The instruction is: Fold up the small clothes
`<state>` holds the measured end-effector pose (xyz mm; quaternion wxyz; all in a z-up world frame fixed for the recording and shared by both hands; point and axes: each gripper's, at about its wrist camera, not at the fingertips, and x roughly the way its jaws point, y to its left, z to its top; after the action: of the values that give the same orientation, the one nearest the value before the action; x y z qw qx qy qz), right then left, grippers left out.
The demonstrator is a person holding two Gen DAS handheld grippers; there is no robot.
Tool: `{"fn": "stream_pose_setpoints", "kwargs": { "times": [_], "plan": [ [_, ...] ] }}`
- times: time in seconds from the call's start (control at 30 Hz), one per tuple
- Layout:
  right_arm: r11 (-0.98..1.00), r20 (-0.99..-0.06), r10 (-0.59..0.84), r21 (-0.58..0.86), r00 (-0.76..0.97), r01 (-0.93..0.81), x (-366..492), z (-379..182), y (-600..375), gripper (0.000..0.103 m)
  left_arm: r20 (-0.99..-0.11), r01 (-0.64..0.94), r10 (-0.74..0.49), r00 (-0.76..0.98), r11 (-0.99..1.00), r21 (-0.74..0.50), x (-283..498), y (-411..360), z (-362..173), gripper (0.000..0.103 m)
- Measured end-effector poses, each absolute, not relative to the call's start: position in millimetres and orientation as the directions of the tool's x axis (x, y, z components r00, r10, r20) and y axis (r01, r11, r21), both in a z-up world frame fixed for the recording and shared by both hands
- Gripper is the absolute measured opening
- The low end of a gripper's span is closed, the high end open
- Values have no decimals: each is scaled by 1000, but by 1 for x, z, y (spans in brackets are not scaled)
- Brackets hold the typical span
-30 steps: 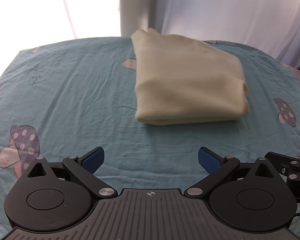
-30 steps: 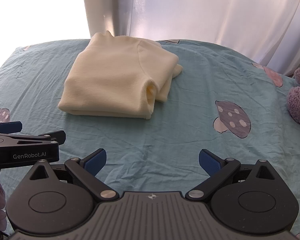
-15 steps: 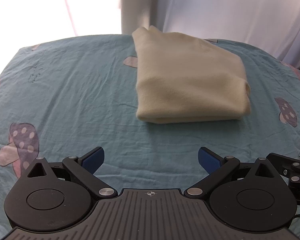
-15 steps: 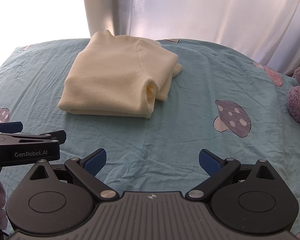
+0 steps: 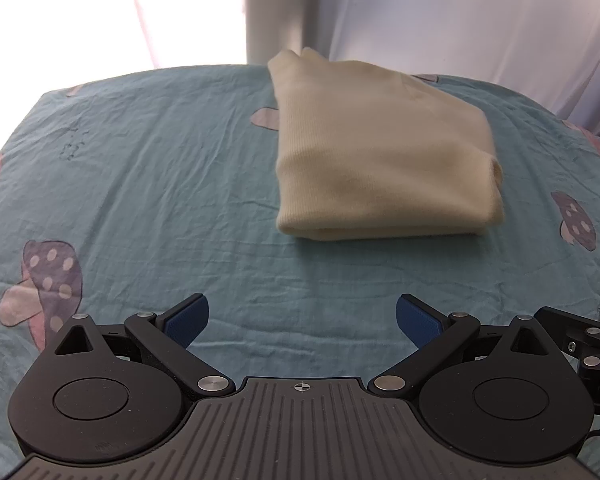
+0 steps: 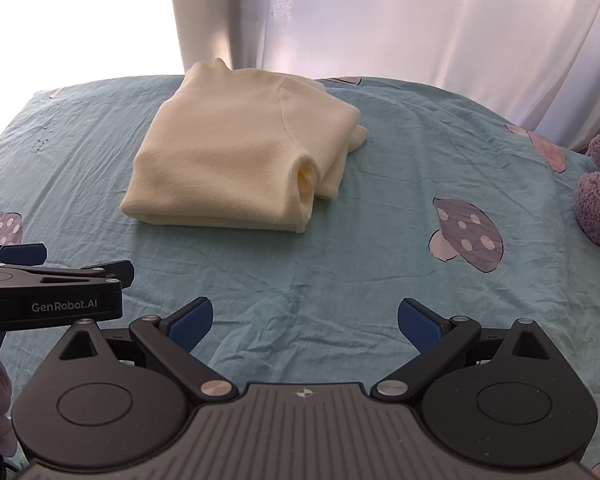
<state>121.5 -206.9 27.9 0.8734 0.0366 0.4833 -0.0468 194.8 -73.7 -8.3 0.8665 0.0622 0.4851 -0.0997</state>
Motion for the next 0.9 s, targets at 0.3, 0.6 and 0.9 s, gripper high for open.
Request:
{"fn": "stream_pose_setpoints", "kwargs": {
  "times": [0.3, 0.6, 0.9],
  "plan": [
    [993, -846, -50, 15, 531, 118, 120, 30, -206, 99, -853, 233, -121, 508, 972, 1, 193, -74, -6, 103],
    [993, -844, -52, 14, 533, 119, 119, 31, -207, 99, -851, 239, -127, 509, 971, -2, 192, -74, -4, 103],
    [993, -843, -48, 16, 535, 116, 119, 31, -206, 99, -851, 244, -126, 510, 970, 3, 192, -75, -4, 103]
  ]
}}
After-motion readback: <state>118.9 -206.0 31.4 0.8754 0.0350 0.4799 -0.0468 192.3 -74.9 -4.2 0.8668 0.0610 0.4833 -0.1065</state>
